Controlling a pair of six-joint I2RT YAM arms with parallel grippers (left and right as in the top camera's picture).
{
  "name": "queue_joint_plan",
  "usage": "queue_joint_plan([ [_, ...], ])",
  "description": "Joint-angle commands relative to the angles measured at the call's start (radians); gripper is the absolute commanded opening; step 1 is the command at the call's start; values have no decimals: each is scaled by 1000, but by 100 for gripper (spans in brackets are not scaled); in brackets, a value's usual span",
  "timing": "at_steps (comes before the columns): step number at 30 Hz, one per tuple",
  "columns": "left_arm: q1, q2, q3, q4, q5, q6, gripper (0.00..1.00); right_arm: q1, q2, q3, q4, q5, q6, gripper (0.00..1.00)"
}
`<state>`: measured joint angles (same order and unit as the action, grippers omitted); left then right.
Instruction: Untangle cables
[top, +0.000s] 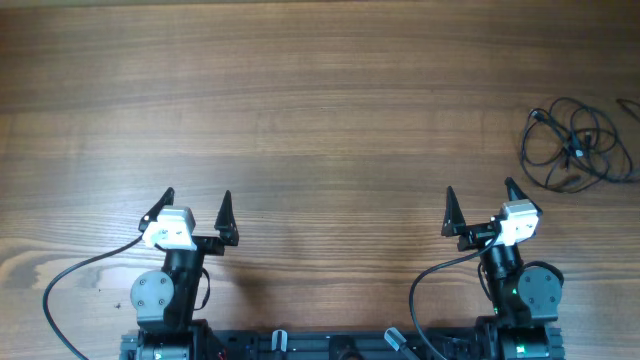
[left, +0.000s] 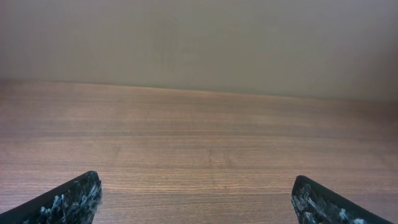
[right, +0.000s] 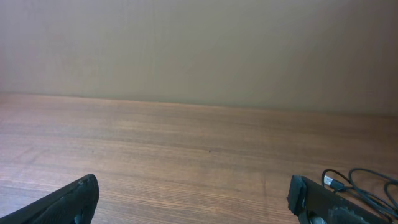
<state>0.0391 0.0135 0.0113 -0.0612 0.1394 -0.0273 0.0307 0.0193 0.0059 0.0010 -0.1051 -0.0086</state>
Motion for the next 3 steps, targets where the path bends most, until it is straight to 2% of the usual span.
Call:
queue_joint_plan([
  [1,-5,-10,-6,-4,-2,16,100,-6,-14,-1,5,-19,11,100],
  [3,-5,-10,-6,-3,-2,16,100,-6,-14,-1,5,-18,11,100],
])
